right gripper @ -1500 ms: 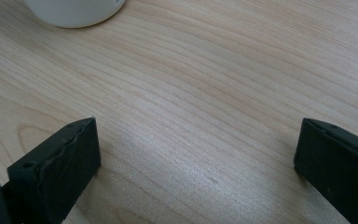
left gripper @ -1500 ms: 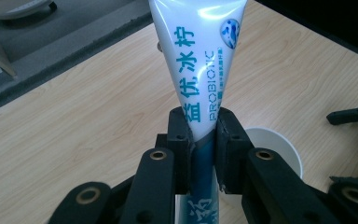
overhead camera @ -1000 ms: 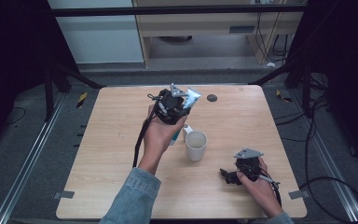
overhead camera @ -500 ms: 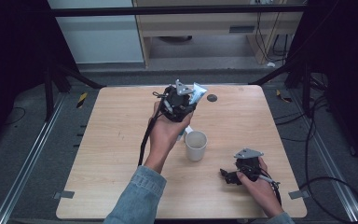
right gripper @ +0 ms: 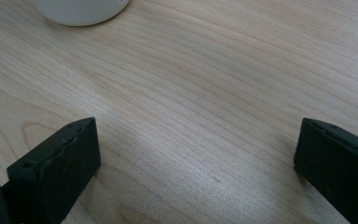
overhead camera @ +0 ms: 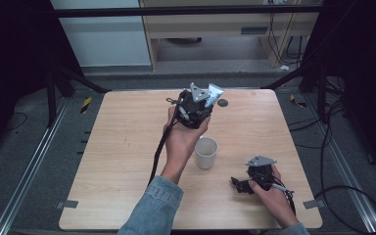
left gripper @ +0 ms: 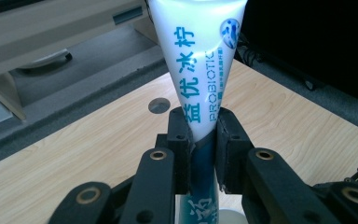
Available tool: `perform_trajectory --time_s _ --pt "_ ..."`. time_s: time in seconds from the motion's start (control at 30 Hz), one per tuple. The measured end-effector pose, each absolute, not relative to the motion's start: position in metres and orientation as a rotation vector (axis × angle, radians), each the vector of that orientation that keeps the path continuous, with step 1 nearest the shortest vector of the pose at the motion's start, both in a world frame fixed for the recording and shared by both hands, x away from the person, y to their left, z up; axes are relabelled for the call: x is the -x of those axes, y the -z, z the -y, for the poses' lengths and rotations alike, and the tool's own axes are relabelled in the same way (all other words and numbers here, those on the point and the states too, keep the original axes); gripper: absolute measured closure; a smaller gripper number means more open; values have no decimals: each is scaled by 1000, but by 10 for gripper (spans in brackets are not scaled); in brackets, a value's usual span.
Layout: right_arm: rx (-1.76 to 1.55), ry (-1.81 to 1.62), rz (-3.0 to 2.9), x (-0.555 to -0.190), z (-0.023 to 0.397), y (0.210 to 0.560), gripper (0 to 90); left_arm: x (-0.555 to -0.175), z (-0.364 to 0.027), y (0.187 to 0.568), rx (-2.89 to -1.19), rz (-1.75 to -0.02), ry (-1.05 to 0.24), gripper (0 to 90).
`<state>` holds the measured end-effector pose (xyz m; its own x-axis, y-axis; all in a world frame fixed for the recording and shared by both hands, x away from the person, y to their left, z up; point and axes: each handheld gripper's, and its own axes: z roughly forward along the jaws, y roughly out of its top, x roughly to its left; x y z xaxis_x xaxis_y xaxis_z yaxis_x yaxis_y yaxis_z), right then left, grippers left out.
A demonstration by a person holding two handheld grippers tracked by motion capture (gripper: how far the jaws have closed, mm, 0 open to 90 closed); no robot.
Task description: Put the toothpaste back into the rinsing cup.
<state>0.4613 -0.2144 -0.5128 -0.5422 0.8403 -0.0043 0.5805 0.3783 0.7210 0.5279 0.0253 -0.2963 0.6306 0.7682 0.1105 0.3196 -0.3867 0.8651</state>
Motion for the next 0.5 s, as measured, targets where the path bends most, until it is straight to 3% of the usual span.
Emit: perform_trajectory --time_s 0.5 --pt "-1234 -965 -2273 -461 215 513 6 -519 -14 297 -1900 -870 -666 778"
